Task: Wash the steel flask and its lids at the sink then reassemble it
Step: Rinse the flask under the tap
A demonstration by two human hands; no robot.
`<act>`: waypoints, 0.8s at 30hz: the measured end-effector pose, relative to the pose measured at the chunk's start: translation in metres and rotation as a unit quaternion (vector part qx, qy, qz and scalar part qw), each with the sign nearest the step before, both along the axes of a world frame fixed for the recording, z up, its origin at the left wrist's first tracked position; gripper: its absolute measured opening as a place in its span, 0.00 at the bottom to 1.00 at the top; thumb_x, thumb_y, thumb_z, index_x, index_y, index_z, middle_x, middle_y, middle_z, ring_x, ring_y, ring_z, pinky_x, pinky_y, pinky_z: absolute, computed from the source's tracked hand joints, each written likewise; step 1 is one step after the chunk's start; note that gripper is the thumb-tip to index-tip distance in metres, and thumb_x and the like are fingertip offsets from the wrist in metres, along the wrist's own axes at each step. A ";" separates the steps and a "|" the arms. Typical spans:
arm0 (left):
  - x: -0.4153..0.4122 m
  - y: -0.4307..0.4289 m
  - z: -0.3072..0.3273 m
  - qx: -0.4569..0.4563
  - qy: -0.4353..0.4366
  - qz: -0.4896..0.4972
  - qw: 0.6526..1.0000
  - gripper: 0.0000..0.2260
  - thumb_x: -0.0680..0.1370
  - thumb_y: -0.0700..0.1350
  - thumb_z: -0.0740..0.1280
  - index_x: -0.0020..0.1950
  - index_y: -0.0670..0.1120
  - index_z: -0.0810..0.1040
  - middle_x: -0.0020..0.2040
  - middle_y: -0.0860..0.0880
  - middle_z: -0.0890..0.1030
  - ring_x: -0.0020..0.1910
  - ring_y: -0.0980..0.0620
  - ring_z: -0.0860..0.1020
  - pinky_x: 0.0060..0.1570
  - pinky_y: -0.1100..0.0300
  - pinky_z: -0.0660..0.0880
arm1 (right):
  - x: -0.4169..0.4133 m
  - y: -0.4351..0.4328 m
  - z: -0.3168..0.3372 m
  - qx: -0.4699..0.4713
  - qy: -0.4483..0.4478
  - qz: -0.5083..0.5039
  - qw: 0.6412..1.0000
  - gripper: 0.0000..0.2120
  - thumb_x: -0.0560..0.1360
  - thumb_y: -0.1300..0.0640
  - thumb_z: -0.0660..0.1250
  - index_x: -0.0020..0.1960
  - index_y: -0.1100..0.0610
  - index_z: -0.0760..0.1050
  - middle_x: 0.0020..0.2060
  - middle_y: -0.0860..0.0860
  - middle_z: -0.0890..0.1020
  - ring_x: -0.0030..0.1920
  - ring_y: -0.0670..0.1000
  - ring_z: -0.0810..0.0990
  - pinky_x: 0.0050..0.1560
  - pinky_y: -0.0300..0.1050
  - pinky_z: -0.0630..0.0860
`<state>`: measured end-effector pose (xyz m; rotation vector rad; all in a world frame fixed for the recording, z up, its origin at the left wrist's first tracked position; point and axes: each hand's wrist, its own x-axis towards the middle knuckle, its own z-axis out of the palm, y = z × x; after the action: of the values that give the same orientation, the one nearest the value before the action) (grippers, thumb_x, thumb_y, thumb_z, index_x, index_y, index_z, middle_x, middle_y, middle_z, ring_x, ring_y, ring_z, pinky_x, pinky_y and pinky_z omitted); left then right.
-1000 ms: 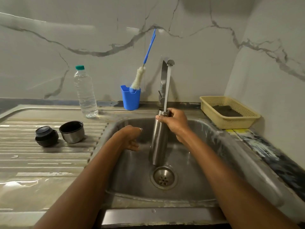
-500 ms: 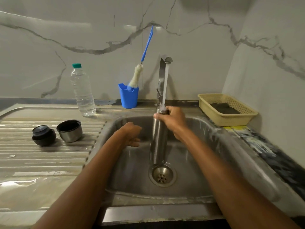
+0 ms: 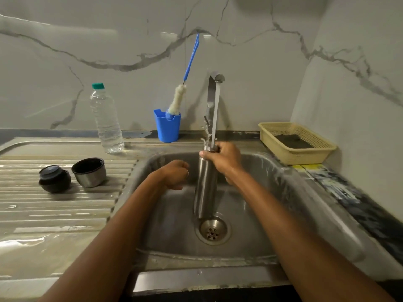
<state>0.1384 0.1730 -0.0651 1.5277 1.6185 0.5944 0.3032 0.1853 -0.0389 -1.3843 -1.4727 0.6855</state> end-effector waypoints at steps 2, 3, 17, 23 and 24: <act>0.000 0.002 0.001 0.005 0.024 -0.038 0.999 0.19 0.81 0.36 0.62 0.72 0.45 0.71 0.59 0.44 0.77 0.57 0.43 0.79 0.59 0.48 0.80 | 0.003 0.005 0.009 0.044 0.020 -0.021 0.999 0.12 0.72 0.52 0.77 0.48 0.57 0.80 0.42 0.52 0.85 0.44 0.54 0.85 0.47 0.53 0.85; 0.000 0.001 0.001 0.009 0.037 -0.055 0.998 0.18 0.80 0.37 0.64 0.70 0.45 0.72 0.61 0.43 0.77 0.58 0.43 0.79 0.60 0.47 0.80 | 0.002 0.006 0.015 0.068 0.030 -0.021 0.997 0.11 0.73 0.51 0.77 0.49 0.57 0.80 0.42 0.52 0.85 0.43 0.53 0.85 0.47 0.50 0.84; 0.008 0.004 -0.009 0.022 0.070 -0.085 0.994 0.31 0.74 0.49 0.78 0.72 0.44 0.68 0.57 0.51 0.76 0.56 0.52 0.74 0.59 0.54 0.72 | 0.002 0.003 -0.008 -0.011 0.078 0.009 0.997 0.09 0.73 0.54 0.77 0.49 0.56 0.81 0.43 0.51 0.86 0.45 0.52 0.86 0.51 0.52 0.84; 0.015 0.008 -0.017 0.023 0.128 -0.078 0.988 0.37 0.72 0.50 0.79 0.73 0.44 0.63 0.65 0.44 0.75 0.61 0.46 0.75 0.61 0.51 0.75 | 0.008 0.006 -0.003 -0.034 0.215 -0.004 0.976 0.11 0.72 0.53 0.78 0.49 0.58 0.82 0.44 0.52 0.86 0.48 0.52 0.84 0.48 0.46 0.81; 0.015 0.008 -0.018 0.033 0.132 -0.068 0.988 0.36 0.71 0.50 0.79 0.71 0.44 0.64 0.64 0.44 0.75 0.59 0.47 0.76 0.58 0.52 0.76 | 0.008 0.006 -0.003 -0.045 0.234 -0.009 0.971 0.11 0.72 0.53 0.78 0.50 0.57 0.82 0.45 0.53 0.86 0.48 0.52 0.84 0.49 0.46 0.81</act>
<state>0.1532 0.1811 -0.0829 1.8109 1.6852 0.3878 0.3117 0.1915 -0.0416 -1.1962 -1.0634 0.9994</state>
